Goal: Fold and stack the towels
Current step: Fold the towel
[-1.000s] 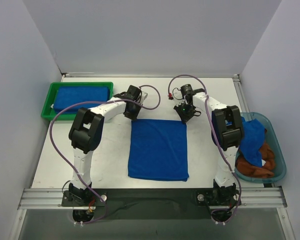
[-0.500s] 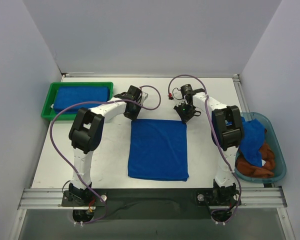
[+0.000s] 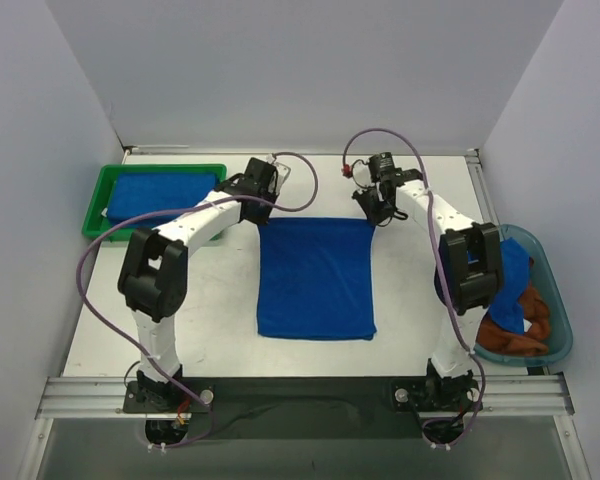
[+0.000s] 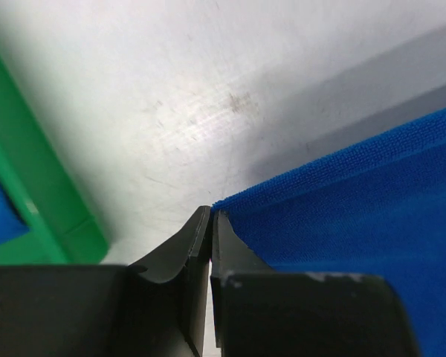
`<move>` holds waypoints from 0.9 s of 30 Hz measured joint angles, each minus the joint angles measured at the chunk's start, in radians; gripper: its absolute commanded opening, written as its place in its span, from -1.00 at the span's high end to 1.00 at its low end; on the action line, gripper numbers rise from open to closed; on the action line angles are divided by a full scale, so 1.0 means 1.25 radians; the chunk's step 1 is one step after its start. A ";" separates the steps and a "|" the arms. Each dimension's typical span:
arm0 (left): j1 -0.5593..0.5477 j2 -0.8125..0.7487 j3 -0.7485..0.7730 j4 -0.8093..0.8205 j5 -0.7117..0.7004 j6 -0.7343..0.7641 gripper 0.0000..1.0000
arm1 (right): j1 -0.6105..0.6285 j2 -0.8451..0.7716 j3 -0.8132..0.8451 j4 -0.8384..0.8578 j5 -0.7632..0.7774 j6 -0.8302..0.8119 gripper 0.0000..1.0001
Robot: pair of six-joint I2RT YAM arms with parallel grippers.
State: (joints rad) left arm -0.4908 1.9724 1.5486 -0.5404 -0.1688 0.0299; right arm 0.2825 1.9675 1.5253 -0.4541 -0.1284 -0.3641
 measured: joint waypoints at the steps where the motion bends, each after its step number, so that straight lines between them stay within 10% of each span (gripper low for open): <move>1: 0.000 -0.023 -0.001 0.013 -0.007 0.001 1.00 | 0.000 -0.023 0.000 0.007 0.008 0.000 1.00; 27: -0.241 -0.722 -0.236 0.326 -0.213 0.174 1.00 | 0.118 -0.711 -0.139 0.068 0.095 -0.013 1.00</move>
State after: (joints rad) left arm -0.7918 1.0702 1.2541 -0.1326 -0.4351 0.2478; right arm 0.4305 1.0782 1.3521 -0.3695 -0.0093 -0.3801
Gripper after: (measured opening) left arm 0.124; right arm 0.061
